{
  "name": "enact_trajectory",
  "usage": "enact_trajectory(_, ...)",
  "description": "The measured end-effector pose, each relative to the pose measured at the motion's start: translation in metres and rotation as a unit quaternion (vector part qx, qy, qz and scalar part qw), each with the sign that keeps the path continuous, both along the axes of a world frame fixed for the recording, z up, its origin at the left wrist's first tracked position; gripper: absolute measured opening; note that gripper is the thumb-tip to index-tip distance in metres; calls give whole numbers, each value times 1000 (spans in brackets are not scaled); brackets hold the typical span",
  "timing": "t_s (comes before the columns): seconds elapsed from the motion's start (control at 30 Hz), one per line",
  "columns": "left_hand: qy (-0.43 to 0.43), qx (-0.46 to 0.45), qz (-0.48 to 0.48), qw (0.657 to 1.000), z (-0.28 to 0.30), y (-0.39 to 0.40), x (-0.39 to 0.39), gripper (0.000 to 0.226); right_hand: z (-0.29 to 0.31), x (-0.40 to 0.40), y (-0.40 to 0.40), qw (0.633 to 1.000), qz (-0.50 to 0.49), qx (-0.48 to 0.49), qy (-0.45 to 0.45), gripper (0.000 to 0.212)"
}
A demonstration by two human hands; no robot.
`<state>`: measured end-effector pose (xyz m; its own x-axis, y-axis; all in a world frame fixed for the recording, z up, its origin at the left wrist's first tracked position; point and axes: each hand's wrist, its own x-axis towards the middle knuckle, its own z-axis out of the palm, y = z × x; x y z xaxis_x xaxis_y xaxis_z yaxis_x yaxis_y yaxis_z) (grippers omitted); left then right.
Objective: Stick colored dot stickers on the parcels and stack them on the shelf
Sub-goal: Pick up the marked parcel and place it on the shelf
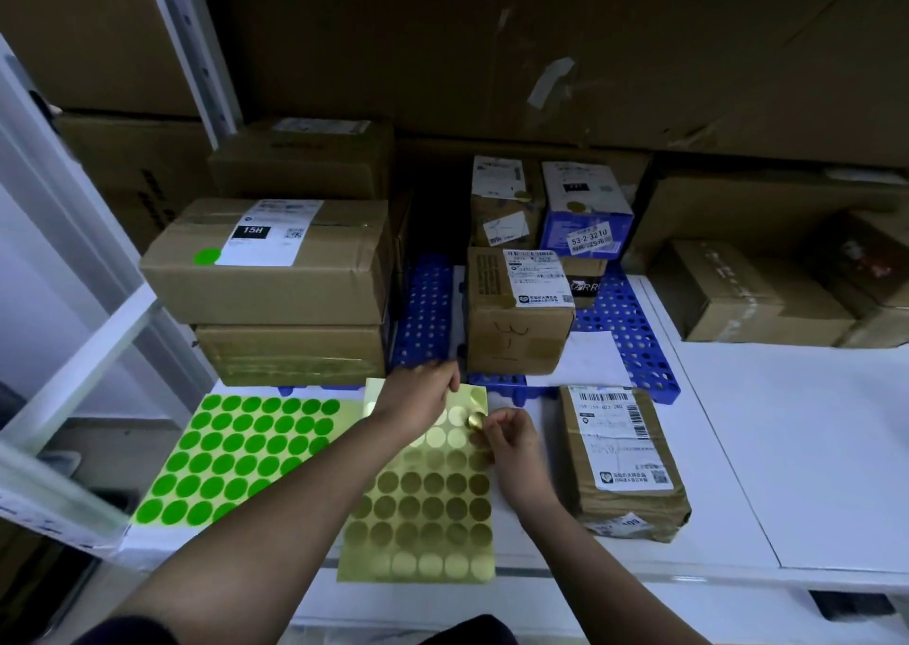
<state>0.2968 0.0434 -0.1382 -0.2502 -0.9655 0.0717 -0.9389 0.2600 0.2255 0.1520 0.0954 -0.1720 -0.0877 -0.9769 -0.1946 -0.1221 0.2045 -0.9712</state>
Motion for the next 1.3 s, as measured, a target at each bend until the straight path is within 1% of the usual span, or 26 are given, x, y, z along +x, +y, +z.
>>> enact_trajectory(0.07,5,-26,-26,999,-6,3,1,27,-2,-1,0,999,-3,30,-15,16)
enact_trajectory(0.13,-3,-85,-53,995,-10,9,3,32,-3,-2,-1,999,0,52,-14,14)
enact_trajectory(0.2,-20,-125,-60,990,-17,16,5,44,-5,-2,-3,998,-1,60,-15,13)
enact_trajectory(0.27,-21,-118,-64,991,-25,29,3,46,-5,-1,-5,998,-9,66,-14,14)
enact_trajectory(0.4,1,-98,-64,993,-46,55,-1,35,-3,1,-11,997,-21,70,-9,18)
enact_trajectory(0.53,41,-59,-6,997,-50,64,0,23,0,2,-13,996,-21,84,-9,17)
enact_trajectory(0.57,58,-38,17,997,-47,65,1,22,0,1,-13,996,-18,82,-6,16)
enact_trajectory(0.6,104,-26,45,993,-43,66,0,21,1,1,-12,997,-13,77,-2,15)
enact_trajectory(0.63,177,-17,79,981,-37,68,-1,19,3,1,-12,998,-8,69,-2,14)
enact_trajectory(0.67,262,0,118,958,-30,69,-4,14,6,1,-10,998,-3,60,-6,12)
enact_trajectory(0.73,429,56,171,885,-15,71,-11,8,17,-1,-6,1000,7,26,-10,8)
enact_trajectory(0.77,485,75,182,852,-9,71,-16,7,23,-2,-4,1000,9,5,-8,7)
enact_trajectory(0.8,521,86,190,828,-5,71,-21,7,29,-4,-1,1000,10,-17,-4,6)
enact_trajectory(0.83,542,90,192,813,0,72,-26,8,35,-6,2,999,13,-37,0,6)
enact_trajectory(0.87,554,88,191,806,5,72,-31,8,41,-8,5,998,17,-54,7,7)
enact_trajectory(0.93,562,74,183,803,12,74,-39,9,50,-14,10,997,18,-72,17,9)
enact_trajectory(1.07,553,54,165,815,22,78,-57,9,64,-31,20,996,11,-86,13,10)
enact_trajectory(1.2,531,65,131,834,26,80,-76,9,73,-61,28,995,7,-90,32,11)
enact_trajectory(1.3,514,81,110,847,25,83,-91,12,77,-85,33,997,12,-70,31,6)
